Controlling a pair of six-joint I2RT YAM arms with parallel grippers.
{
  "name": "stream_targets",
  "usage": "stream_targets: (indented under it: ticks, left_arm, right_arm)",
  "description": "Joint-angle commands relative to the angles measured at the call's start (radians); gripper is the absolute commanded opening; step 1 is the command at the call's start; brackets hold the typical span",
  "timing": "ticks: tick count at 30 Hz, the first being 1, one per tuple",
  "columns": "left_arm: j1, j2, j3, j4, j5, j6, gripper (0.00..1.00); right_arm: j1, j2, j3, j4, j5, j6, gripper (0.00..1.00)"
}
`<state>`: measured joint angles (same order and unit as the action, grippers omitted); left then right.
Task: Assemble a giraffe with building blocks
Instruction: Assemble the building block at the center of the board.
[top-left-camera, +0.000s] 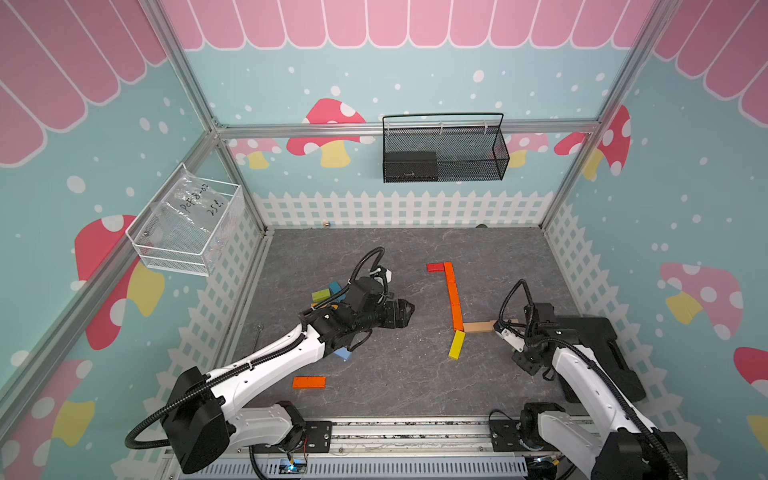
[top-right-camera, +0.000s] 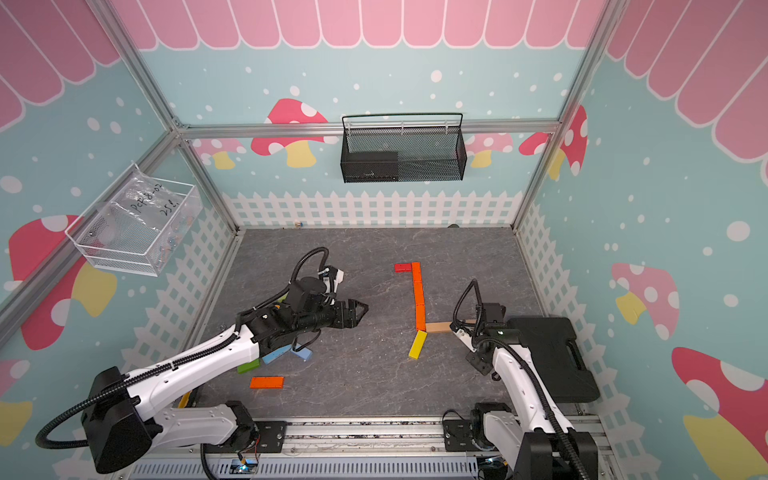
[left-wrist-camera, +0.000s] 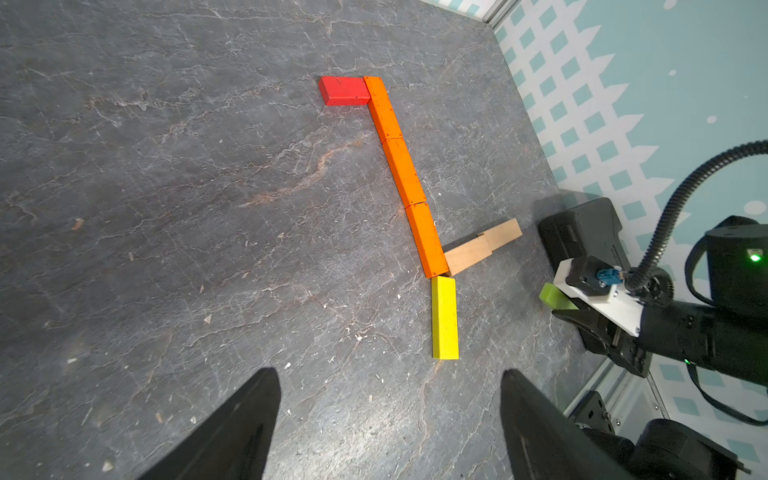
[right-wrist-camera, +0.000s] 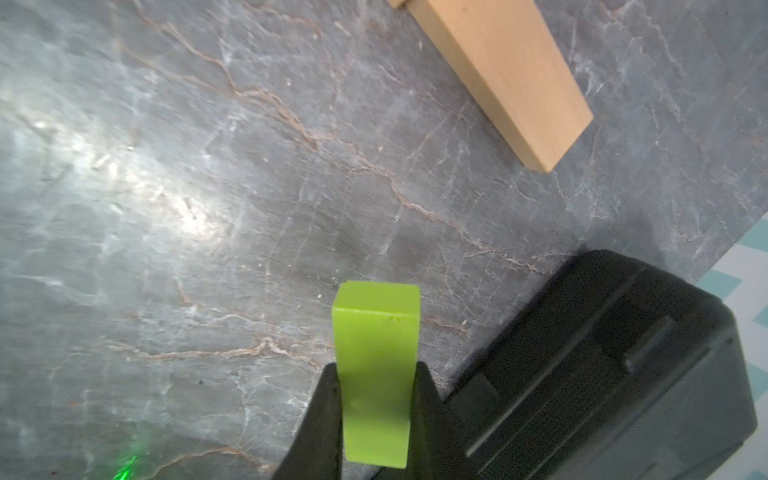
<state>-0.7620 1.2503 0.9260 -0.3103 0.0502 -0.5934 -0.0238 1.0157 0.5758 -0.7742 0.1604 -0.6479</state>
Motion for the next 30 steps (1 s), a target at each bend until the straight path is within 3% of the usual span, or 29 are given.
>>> stream_targets:
  ticks: [1, 16, 30]
  left_arm:
    - [-0.005, -0.026, -0.012, -0.004, 0.007, 0.019, 0.86]
    - [-0.005, -0.043, 0.002, -0.053, 0.016, 0.043, 0.86]
    - [-0.005, -0.065, -0.001, -0.059, 0.014, 0.050, 0.86]
  right_arm:
    - [-0.031, 0.019, -0.008, 0.064, 0.008, -0.049, 0.00]
    - [-0.099, 0.263, 0.116, 0.147, -0.085, -0.026, 0.00]
    - [-0.159, 0.434, 0.203, 0.141, -0.080, -0.008, 0.00]
